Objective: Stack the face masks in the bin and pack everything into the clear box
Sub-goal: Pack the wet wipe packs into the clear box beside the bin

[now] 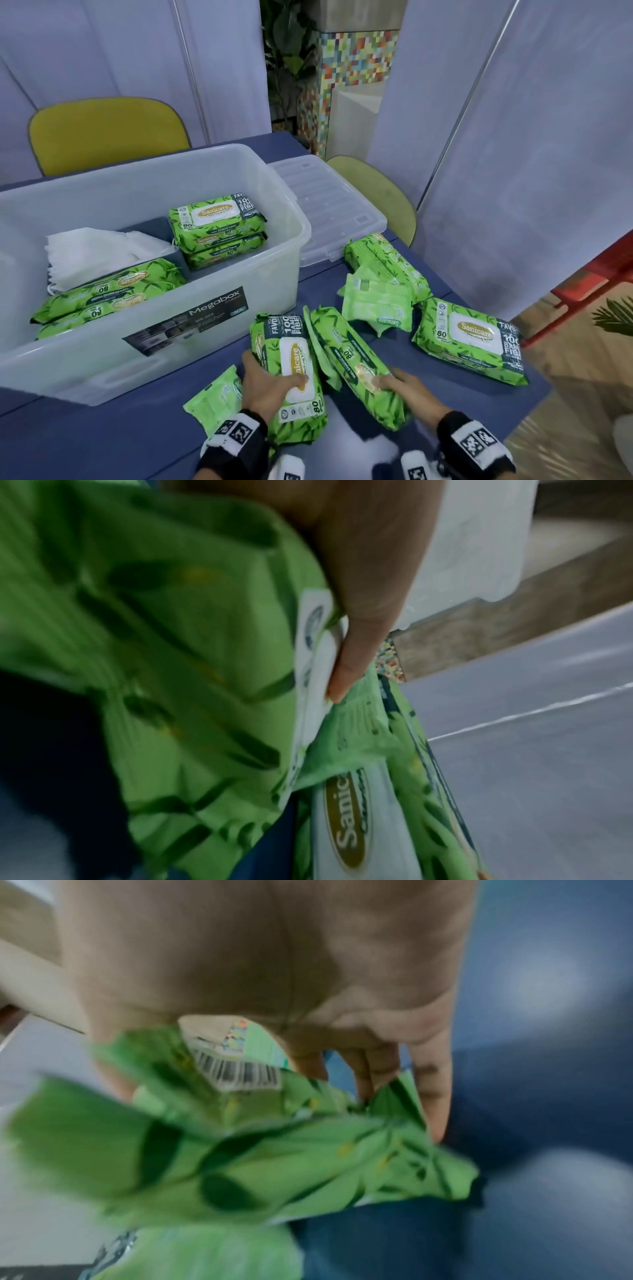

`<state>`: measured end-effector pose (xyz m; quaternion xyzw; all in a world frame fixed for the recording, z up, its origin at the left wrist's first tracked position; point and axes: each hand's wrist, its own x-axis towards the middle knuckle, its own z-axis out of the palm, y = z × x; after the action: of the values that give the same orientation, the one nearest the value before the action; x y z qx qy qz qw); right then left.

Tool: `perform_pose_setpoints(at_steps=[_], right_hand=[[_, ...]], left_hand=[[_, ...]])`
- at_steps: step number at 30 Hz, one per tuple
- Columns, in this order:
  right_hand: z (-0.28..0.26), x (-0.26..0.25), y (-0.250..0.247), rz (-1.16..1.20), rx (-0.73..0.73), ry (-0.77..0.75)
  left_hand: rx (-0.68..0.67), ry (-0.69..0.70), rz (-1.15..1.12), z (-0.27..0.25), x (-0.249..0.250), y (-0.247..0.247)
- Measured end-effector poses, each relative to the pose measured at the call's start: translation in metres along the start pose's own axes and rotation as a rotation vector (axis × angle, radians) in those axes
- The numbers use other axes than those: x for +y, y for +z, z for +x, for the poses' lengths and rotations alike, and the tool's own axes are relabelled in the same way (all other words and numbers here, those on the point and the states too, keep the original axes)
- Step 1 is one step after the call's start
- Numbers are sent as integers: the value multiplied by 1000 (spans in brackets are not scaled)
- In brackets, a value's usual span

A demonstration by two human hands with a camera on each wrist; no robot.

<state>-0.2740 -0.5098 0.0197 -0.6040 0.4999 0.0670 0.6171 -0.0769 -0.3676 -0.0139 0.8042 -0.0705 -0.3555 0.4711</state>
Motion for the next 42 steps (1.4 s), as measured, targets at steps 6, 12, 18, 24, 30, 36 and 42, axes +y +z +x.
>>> perform_pose_setpoints(at_steps=[6, 12, 18, 24, 30, 36, 42], right_hand=[[-46, 12, 0, 28, -149, 72], [-38, 30, -16, -385, 134, -120], [-29, 2, 19, -653, 141, -259], [-15, -11, 31, -757, 252, -197], [-29, -26, 6, -389, 215, -217], [-73, -66, -11, -79, 154, -461], [-111, -138, -13, 380, -43, -695]], left_hand=[[-72, 75, 253, -12, 0, -21], [-212, 109, 362, -11, -1, -34], [-235, 132, 379, -14, -5, -31], [-243, 118, 346, -17, -7, -40], [-387, 157, 49, -41, 31, -79], [-420, 326, -44, -79, 82, -125], [-337, 543, -236, -117, 155, -168]])
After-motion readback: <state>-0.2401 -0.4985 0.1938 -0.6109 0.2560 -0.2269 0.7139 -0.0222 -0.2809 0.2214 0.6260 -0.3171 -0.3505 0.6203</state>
